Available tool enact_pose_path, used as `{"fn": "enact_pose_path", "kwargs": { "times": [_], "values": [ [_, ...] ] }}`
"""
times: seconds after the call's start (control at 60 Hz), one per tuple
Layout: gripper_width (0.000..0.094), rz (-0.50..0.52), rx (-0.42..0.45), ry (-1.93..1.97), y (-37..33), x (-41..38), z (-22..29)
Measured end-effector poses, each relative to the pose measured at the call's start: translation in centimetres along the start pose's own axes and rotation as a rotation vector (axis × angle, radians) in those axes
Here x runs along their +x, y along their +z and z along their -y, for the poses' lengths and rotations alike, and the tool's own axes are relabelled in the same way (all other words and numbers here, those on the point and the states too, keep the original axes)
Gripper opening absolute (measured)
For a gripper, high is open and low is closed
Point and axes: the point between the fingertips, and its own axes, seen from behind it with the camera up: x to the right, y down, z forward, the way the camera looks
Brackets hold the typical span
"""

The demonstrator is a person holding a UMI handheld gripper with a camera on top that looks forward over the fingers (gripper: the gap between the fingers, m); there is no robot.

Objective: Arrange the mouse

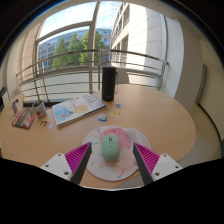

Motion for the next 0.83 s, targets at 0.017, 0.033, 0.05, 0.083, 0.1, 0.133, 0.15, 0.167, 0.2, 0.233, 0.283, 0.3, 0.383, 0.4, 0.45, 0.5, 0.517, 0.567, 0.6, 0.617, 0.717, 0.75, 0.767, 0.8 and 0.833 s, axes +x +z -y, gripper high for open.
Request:
{"fn": "enact_pose_path", "kwargs": {
  "times": [0.017,0.033,0.05,0.083,0.1,0.133,0.15,0.167,0.2,0.233,0.283,0.3,0.383,0.4,0.45,0.5,0.517,0.567,0.6,0.617,0.717,0.75,0.767,0.8,0.833],
  "values": [
    [0.0848,-0.002,0.005,0.001,-0.8,0.0,0.1],
    [0.0849,-0.003,0.008,0.002,-1.7,0.0,0.2],
    [0.0848,-0.007,0.011,0.003,-2.5,0.0,0.2],
    [0.0848,-0.011,0.019,0.003,-4.2,-0.2,0.2],
    [0.0849,-0.013,0.025,0.002,-5.1,-0.3,0.3],
    [0.0849,-0.016,0.037,-0.002,-6.8,-0.4,0.3],
    [0.0848,-0.019,0.042,-0.005,-7.6,-0.4,0.3],
    [0.0847,-0.022,0.047,-0.009,-8.5,-0.5,0.2],
    [0.0848,-0.026,0.056,-0.016,-10.1,-0.7,0.1],
    [0.0848,-0.028,0.063,-0.02,-11.9,-0.8,0.0],
    [0.085,-0.03,0.077,-0.017,-14.4,-1.1,-0.4],
    [0.0849,-0.03,0.08,-0.018,-15.1,-1.2,-0.5],
    [0.0849,-0.035,0.091,-0.031,-18.6,-1.4,-1.5],
    [0.085,-0.036,0.093,-0.033,-19.3,-1.5,-1.7],
    [0.0849,-0.036,0.097,-0.034,-21.0,-1.7,-2.3],
    [0.0849,-0.029,0.102,-0.035,-22.5,-1.9,-3.0],
    [0.0849,-0.029,0.103,-0.036,-23.0,-2.0,-3.1],
    [0.0848,-0.03,0.103,-0.037,-24.4,-2.0,-3.6],
    [0.0848,-0.027,0.102,-0.036,-25.2,-2.1,-3.9],
    [0.0849,-0.027,0.104,-0.036,-25.5,-2.1,-4.1],
    [0.0847,-0.03,0.106,-0.051,-26.5,-2.2,-5.0],
    [0.0848,-0.032,0.111,-0.051,-27.0,-2.1,-5.1],
    [0.0847,-0.033,0.112,-0.053,-27.2,-2.2,-5.1],
    [0.0847,-0.031,0.111,-0.058,-27.5,-2.2,-5.1],
    [0.0848,-0.031,0.114,-0.055,-27.1,-2.3,-5.3]
  ]
}}
